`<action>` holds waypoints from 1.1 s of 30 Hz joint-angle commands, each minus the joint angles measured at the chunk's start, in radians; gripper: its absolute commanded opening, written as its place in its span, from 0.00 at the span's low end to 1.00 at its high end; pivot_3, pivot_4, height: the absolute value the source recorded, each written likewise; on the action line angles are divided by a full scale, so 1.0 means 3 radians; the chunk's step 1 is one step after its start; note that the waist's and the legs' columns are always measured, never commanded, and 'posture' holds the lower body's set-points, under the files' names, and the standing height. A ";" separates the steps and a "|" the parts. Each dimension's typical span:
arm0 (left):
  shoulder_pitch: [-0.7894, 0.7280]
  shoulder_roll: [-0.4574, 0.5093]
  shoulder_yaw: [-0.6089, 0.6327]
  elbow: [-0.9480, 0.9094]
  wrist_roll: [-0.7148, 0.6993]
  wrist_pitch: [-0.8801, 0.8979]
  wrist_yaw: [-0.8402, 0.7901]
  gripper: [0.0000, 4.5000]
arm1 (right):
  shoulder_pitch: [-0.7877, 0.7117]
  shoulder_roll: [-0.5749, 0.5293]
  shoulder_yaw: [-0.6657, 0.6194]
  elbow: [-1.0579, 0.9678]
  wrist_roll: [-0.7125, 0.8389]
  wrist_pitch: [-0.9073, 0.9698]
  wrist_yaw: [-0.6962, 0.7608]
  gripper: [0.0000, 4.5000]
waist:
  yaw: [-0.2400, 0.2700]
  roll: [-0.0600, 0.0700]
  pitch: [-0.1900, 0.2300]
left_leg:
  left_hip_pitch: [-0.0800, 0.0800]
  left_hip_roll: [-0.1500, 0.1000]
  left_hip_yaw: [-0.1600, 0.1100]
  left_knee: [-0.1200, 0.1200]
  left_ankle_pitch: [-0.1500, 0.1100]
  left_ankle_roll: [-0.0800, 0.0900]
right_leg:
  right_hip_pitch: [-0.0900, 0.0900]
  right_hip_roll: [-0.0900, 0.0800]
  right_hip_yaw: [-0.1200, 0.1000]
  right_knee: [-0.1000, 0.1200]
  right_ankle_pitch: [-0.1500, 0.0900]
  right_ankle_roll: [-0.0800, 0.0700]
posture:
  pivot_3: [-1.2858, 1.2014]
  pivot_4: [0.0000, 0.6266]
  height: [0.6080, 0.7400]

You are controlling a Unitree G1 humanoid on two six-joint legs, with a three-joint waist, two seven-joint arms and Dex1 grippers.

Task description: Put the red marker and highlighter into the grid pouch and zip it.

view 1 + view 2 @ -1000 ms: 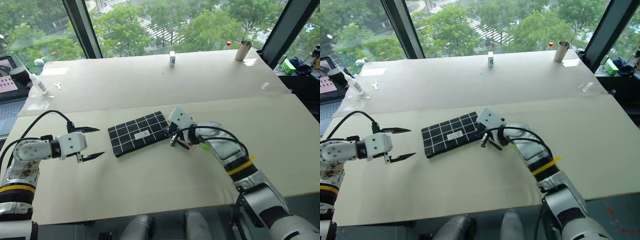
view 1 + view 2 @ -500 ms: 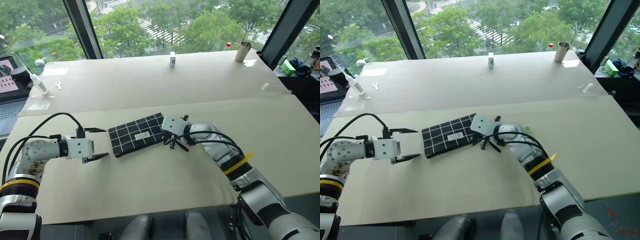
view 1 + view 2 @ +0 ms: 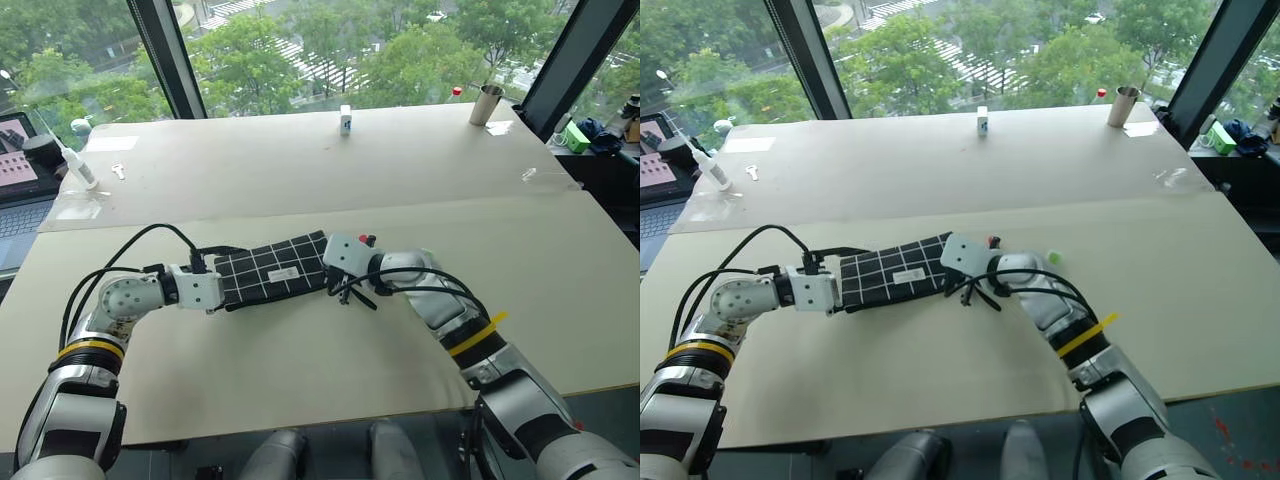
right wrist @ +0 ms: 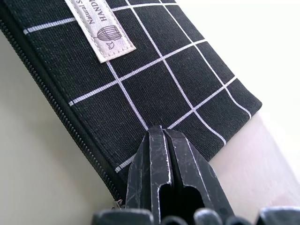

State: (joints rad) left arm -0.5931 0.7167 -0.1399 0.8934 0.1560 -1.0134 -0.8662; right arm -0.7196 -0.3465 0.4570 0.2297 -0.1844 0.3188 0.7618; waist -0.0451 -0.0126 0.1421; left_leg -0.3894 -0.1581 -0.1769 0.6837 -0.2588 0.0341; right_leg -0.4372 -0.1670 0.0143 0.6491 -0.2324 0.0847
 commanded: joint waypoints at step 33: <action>0.0669 -0.0149 0.0314 -0.1792 -0.1443 0.2057 -0.0853 0.00 | 0.0553 -0.0749 -0.1878 -0.1927 0.1717 0.2421 -0.0175 0.79 | -0.0025 0.0000 0.0000 | -0.0015 0.0004 0.0003 0.0006 -0.0002 0.0003 | -0.0009 -0.0001 0.0008 -0.0002 0.0000 0.0000 | 0.52 0.24 1.00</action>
State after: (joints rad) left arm -0.4040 0.6667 -0.0747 0.4157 -0.2561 -0.4288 -1.1374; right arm -0.5402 -0.5643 -0.1070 -0.2294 0.2722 0.9950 0.7047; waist -0.0525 -0.0126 0.1421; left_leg -0.3940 -0.1566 -0.1748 0.6855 -0.2592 0.0350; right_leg -0.4400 -0.1674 0.0177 0.6485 -0.2324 0.0847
